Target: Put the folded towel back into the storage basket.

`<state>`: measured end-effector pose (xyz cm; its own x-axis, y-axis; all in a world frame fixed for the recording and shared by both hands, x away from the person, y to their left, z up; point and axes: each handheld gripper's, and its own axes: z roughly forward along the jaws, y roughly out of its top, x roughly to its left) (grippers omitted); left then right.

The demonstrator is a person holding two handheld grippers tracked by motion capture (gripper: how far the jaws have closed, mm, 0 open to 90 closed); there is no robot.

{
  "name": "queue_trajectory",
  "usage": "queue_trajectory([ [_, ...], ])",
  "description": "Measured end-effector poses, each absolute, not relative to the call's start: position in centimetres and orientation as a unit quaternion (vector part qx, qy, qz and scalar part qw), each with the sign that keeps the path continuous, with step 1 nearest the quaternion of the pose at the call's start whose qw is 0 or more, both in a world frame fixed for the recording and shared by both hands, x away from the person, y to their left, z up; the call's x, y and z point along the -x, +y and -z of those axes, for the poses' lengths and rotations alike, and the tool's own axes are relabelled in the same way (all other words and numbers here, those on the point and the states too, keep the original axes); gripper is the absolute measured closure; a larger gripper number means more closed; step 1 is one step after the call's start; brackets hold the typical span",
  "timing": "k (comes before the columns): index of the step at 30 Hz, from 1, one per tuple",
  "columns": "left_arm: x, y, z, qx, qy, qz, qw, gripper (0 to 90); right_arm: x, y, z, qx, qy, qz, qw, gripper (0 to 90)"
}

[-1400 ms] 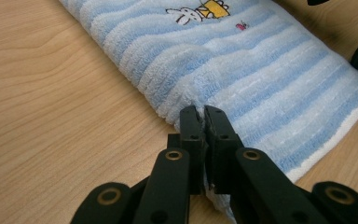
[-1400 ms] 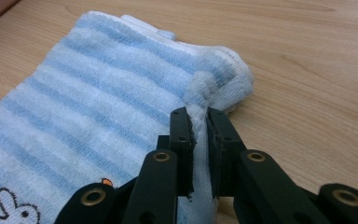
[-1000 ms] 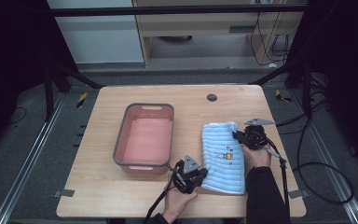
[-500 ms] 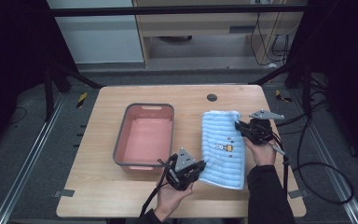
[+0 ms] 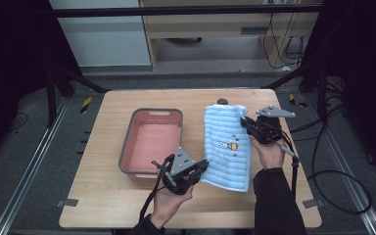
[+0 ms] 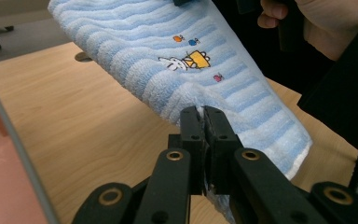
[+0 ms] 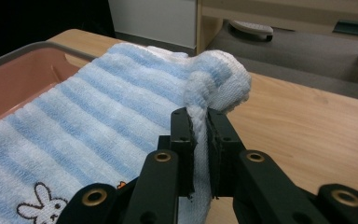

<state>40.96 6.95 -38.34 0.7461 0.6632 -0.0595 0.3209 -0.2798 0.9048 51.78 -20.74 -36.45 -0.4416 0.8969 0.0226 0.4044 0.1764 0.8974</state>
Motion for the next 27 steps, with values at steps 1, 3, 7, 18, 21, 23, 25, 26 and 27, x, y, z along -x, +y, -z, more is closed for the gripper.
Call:
queue_trajectory([
  [1,-41.0,7.2,38.2,-0.781,0.316,-0.167,0.513,87.3,-51.8,-20.5,36.2,-0.453,0.716,-0.456,0.272,82.5],
  [3,-41.2,7.8,37.8,-0.777,0.320,-0.167,0.515,87.3,-51.9,-20.2,35.8,-0.452,0.713,-0.460,0.273,82.5],
  [7,-41.3,8.7,37.3,-0.775,0.321,-0.172,0.517,87.4,-52.1,-19.4,35.1,-0.450,0.709,-0.469,0.275,82.5],
  [18,-41.6,11.3,35.9,-0.765,0.326,-0.190,0.522,87.3,-52.9,-16.5,33.5,-0.435,0.709,-0.478,0.283,82.5],
  [21,-41.8,11.9,35.7,-0.762,0.330,-0.192,0.524,87.3,-53.0,-16.0,33.2,-0.433,0.708,-0.482,0.282,82.5],
  [23,-41.9,12.6,35.4,-0.760,0.333,-0.197,0.523,87.3,-53.2,-15.4,33.0,-0.430,0.708,-0.484,0.283,82.5],
  [25,-41.9,12.9,35.2,-0.759,0.334,-0.198,0.522,87.3,-53.4,-14.9,32.8,-0.429,0.707,-0.486,0.282,82.5],
  [26,-41.9,13.4,35.0,-0.758,0.336,-0.202,0.521,87.3,-53.5,-14.5,32.7,-0.428,0.707,-0.488,0.281,82.5],
  [27,-41.9,13.6,34.9,-0.757,0.337,-0.205,0.522,87.3,-53.6,-14.3,32.7,-0.427,0.707,-0.489,0.281,82.6],
])
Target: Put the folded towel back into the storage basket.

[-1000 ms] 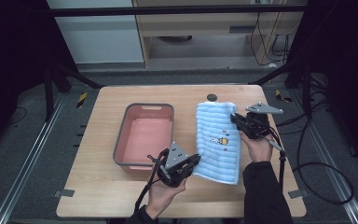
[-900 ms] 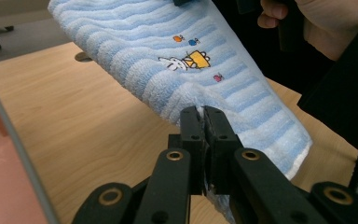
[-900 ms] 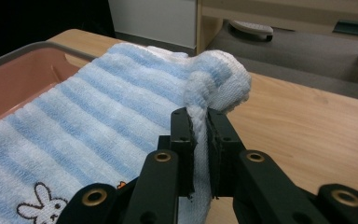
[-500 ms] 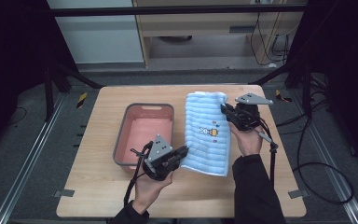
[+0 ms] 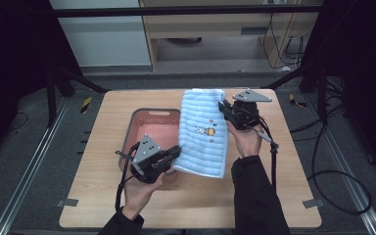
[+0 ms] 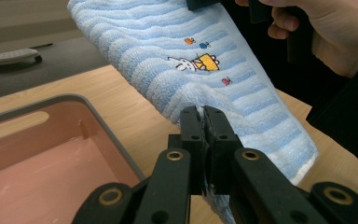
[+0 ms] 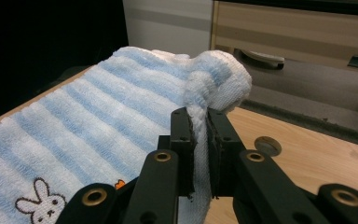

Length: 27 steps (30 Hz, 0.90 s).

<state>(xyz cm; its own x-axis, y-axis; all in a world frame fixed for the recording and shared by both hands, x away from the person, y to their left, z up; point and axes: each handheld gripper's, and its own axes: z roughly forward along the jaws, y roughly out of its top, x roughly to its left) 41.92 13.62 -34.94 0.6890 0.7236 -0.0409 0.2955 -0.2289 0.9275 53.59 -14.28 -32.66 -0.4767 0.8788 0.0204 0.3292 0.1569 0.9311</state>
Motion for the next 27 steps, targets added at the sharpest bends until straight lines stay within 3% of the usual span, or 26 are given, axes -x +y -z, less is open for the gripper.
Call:
queue_trajectory([
  [27,-43.0,21.3,34.8,-0.727,0.390,-0.240,0.512,87.3,-56.8,-5.8,32.3,-0.397,0.720,-0.506,0.262,82.5],
])
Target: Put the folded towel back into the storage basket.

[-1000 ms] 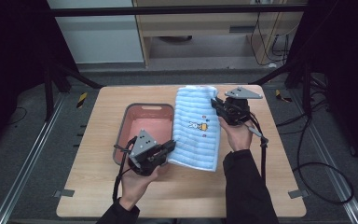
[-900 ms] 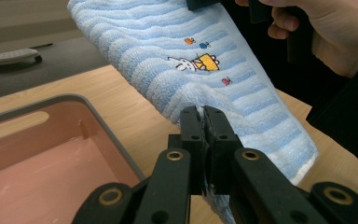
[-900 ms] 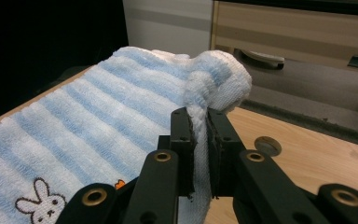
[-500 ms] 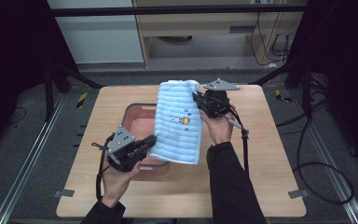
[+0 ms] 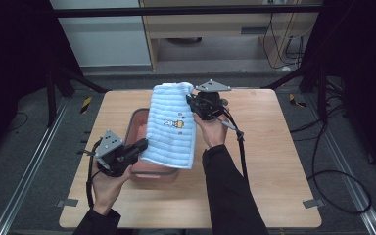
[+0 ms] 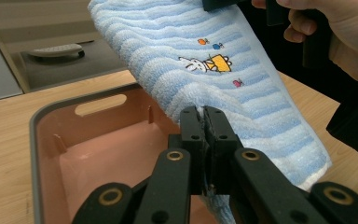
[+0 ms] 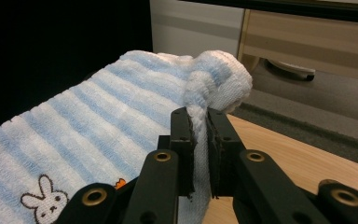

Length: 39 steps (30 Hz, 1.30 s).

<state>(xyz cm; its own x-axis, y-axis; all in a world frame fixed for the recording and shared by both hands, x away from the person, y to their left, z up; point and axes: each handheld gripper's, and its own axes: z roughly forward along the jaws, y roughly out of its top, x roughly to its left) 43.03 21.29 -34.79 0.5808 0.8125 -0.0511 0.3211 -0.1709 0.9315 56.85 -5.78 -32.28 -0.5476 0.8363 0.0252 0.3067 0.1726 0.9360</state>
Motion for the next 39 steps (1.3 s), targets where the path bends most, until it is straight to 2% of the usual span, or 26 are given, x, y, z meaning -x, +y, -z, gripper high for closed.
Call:
queue_trajectory([
  [24,-45.0,24.9,36.3,-0.717,0.430,-0.248,0.489,87.3,-59.4,-1.3,34.2,-0.387,0.725,-0.516,0.242,82.5],
  [39,-46.0,25.4,38.0,-0.726,0.442,-0.246,0.467,87.3,-60.7,0.0,36.1,-0.388,0.736,-0.502,0.235,82.5],
])
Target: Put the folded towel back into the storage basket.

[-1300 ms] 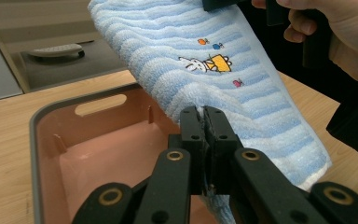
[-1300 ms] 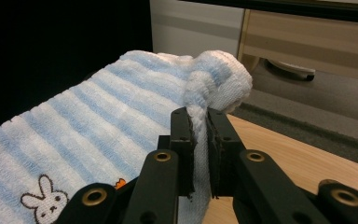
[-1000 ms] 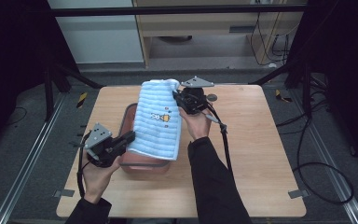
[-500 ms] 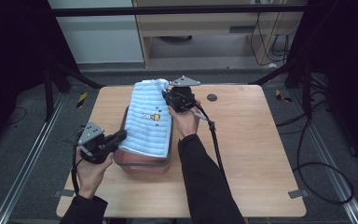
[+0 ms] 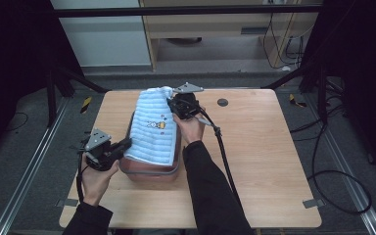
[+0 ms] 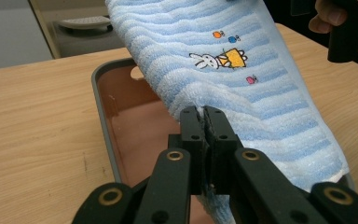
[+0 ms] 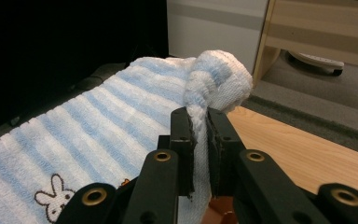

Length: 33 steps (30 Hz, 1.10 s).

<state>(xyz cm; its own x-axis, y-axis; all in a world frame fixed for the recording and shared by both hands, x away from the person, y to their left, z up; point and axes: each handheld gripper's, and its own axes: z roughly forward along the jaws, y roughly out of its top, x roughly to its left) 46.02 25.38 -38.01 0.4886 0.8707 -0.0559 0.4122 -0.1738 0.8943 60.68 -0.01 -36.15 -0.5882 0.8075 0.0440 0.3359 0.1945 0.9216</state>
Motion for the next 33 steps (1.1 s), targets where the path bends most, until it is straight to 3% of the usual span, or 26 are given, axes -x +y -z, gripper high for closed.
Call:
queue_trajectory([
  [33,-46.1,25.1,41.8,-0.762,0.450,-0.239,0.400,87.3,-60.9,0.8,41.0,-0.392,0.763,-0.468,0.214,82.2],
])
